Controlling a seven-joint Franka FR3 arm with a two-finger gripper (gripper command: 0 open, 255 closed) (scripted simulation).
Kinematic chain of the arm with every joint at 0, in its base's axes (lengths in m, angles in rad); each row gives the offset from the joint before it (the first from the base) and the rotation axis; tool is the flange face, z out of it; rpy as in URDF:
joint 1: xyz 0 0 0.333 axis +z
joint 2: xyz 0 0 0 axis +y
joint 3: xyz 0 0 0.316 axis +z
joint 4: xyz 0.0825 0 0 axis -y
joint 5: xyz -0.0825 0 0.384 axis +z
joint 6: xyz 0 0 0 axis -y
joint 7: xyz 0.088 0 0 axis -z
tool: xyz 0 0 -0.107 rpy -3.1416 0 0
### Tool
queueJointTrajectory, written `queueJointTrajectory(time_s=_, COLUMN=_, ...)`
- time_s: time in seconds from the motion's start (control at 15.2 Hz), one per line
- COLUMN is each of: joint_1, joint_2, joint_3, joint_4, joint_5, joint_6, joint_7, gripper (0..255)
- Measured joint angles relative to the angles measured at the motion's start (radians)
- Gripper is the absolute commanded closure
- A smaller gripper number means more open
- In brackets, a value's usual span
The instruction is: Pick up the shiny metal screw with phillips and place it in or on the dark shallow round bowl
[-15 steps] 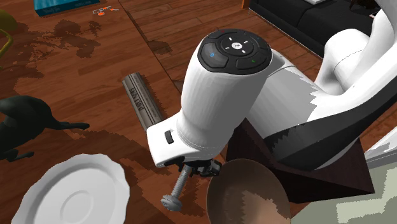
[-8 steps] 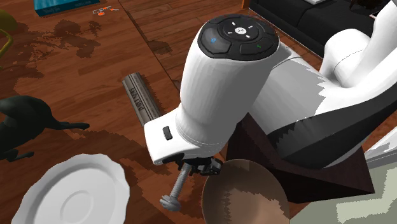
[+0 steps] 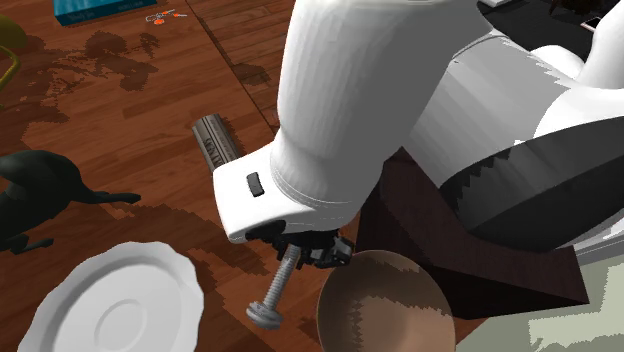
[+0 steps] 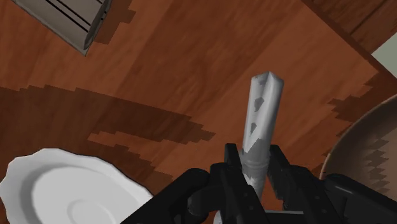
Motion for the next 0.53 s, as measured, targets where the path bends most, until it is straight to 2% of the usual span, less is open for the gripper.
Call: queueJointTrajectory(time_s=0.53, joint_1=0.001, joint_2=-0.037, joint_3=-0.010, joint_4=0.078, joint_5=0.017, joint_6=-0.111, joint_7=-0.011, gripper=255)
